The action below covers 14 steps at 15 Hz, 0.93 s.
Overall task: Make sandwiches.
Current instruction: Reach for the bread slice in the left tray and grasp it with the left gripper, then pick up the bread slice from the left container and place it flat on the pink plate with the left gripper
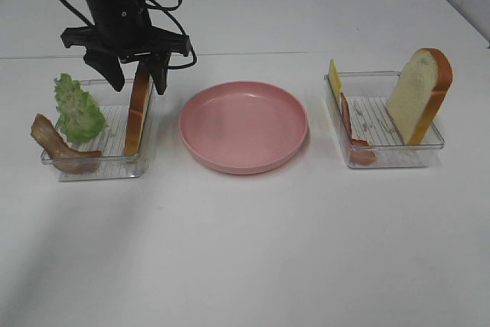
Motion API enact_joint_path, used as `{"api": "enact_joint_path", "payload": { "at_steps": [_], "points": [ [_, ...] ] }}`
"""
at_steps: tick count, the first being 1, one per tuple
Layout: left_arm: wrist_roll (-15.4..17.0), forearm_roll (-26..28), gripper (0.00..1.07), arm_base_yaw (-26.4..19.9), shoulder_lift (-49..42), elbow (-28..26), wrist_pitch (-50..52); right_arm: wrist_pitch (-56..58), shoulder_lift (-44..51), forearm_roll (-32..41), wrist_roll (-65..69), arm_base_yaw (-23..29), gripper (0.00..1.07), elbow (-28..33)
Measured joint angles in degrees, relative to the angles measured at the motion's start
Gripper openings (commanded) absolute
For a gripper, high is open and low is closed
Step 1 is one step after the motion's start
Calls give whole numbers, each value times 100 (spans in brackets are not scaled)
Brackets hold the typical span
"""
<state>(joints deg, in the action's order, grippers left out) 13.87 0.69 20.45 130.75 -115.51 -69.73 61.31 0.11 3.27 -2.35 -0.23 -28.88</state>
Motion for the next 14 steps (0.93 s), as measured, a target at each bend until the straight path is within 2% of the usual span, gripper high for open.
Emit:
{"api": "enact_joint_path", "payload": {
  "at_steps": [1, 2, 4, 6, 11, 14],
  "points": [
    [6, 0, 30, 0, 0, 0, 0, 0, 0, 0, 0, 0, 77, 0],
    [6, 0, 20, 0, 0, 0, 0, 0, 0, 0, 0, 0, 77, 0],
    [6, -29, 6, 0, 0, 0, -11, 0, 0, 0, 0, 0, 77, 0],
    [17, -29, 0, 0, -17, 0, -17, 0, 0, 0, 0, 0, 77, 0],
    [11, 46, 0, 0, -561, 0, -34, 0, 0, 0, 0, 0, 77, 0],
    [-350, 281, 0, 0, -1157, -11, -40, 0, 0, 0, 0, 0, 77, 0]
  ]
}}
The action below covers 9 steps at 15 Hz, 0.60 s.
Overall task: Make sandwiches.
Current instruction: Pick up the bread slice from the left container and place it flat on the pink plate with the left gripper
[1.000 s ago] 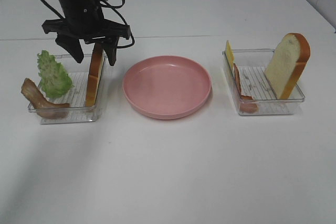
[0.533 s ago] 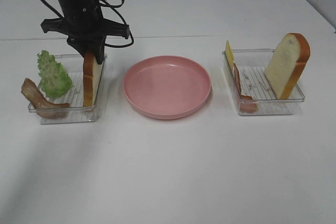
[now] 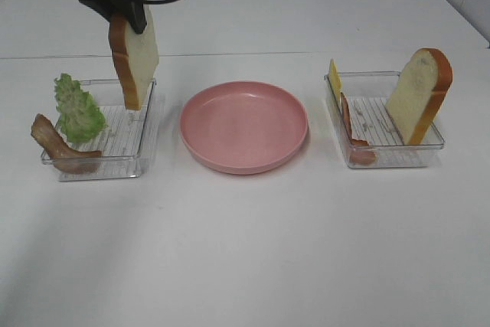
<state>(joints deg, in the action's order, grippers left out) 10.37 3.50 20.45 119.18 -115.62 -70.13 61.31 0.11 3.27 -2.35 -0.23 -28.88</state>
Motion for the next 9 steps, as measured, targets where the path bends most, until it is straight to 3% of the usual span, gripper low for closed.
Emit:
{"api": "enact_joint_path", "payload": {
  "at_steps": [1, 2, 3, 6, 9],
  "points": [
    [-178, 149, 0, -34, -115, -6, -6, 0, 0, 0, 0, 0, 77, 0],
    [-481, 647, 0, -166, -189, -52, -6, 0, 0, 0, 0, 0, 77, 0],
    [-573, 808, 0, -229, -195, -52, -6, 0, 0, 0, 0, 0, 77, 0],
    [-1197, 1994, 0, -596, -63, -52, 0, 0, 0, 0, 0, 0, 77, 0],
    [-1856, 3065, 0, -630, 304, -52, 11, 0, 0, 0, 0, 0, 77, 0]
  ]
}}
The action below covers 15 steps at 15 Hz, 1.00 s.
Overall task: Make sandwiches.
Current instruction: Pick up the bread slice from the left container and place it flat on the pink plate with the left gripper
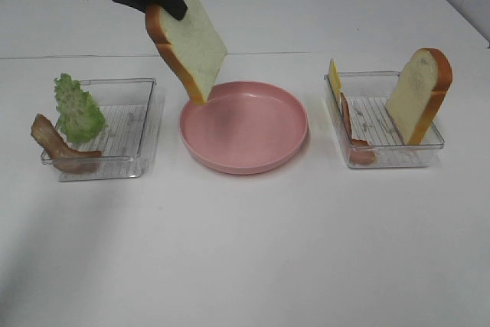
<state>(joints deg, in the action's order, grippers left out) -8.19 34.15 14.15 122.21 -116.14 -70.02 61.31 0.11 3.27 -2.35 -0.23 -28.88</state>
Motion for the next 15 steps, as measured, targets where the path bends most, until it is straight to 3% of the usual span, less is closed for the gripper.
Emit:
{"api": "enact_joint_path", "payload": {
  "at_steps": [8, 15],
  "points": [
    [-1266, 2235, 0, 0, 1513, 0, 160, 0, 0, 0, 0, 0, 77, 0],
    [-1329, 2521, 0, 11, 2045, 0, 481, 0, 0, 0, 0, 0, 77, 0]
  ]
}}
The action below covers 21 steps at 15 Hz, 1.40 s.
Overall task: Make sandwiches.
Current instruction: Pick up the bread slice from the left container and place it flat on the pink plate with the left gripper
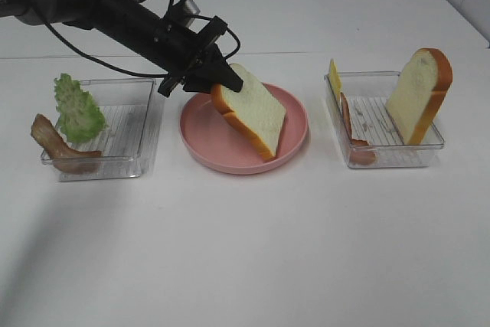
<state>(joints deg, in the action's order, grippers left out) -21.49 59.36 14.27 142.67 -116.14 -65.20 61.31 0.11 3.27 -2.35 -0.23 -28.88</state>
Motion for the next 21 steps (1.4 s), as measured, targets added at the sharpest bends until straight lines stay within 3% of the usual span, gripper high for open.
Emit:
{"api": "enact_joint_path", "payload": {
  "at_steps": [1, 3, 6, 7, 11, 13, 14, 15, 21],
  "points": [
    [6, 0, 1, 6, 0, 0, 23, 0, 0, 0, 0, 0, 77, 0],
    [11, 6, 16, 11, 0, 0, 74, 0, 0, 0, 0, 0, 77, 0],
    [17, 23, 50, 11, 0, 0, 252, 0, 0, 0, 0, 0, 77, 0],
    [17, 23, 56, 11, 0, 0, 286, 0, 0, 0, 0, 0, 77, 0],
    [132, 0, 60, 11, 0, 0, 378, 0, 0, 0, 0, 0, 77, 0],
    [143, -756, 60, 195, -46, 0, 527, 0, 0, 0, 0, 0, 77, 0],
    [143, -756, 60, 195, -46, 0, 527, 0, 0, 0, 0, 0, 77, 0],
    [286, -1518, 60, 407, -178, 0, 768, 0, 0, 0, 0, 0, 77, 0],
    [1364, -3673, 63, 985, -252, -430, 1031, 0, 0, 0, 0, 0, 77, 0]
  ]
}}
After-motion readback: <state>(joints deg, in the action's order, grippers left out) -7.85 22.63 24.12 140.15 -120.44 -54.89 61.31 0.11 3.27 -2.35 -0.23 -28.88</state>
